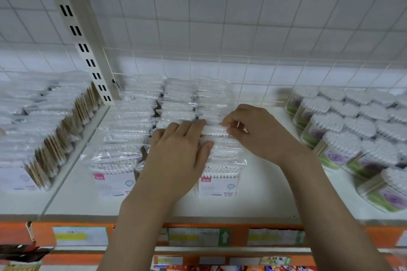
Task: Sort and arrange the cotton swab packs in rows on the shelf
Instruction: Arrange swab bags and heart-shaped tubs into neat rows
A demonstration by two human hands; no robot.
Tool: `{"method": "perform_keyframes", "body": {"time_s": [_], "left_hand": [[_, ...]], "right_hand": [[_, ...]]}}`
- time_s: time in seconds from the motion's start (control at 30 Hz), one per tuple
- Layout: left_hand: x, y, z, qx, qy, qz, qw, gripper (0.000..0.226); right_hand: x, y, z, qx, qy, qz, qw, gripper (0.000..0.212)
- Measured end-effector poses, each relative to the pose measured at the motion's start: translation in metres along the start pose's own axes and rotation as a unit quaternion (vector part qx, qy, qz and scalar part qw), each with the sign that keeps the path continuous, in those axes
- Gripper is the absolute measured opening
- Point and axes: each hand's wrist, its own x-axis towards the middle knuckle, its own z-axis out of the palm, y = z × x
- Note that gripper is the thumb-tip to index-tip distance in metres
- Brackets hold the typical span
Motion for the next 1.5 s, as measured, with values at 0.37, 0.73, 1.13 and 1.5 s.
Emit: {"method": "perform_keyframes", "body": {"time_s": [0.37, 0.73, 1.13, 1.5], "left_hand": [[0.009, -0.009, 0.007, 0.011, 0.001, 0.038, 0.999, 0.050], [0.019, -0.010, 0.005, -0.004, 0.014, 0.030, 0.999, 0.062], [0.039, -0.012, 0.010, 0.042, -0.047, 0.021, 0.998, 0.060], [0.049, -0.014, 0.013, 0.025, -0.006, 0.008, 1.000, 0.055]], "right_hand": [[-0.005, -0.001, 0.001, 0.002, 0.016, -0.001, 1.000, 0.020], [0.013, 0.001, 0.003, -0.047, 0.024, 0.011, 0.999, 0.035], [0.018, 0.008, 0.003, -0.026, 0.057, -0.004, 0.998, 0.035], [0.032, 0.010, 0.006, -0.048, 0.023, -0.003, 0.999, 0.043]]}}
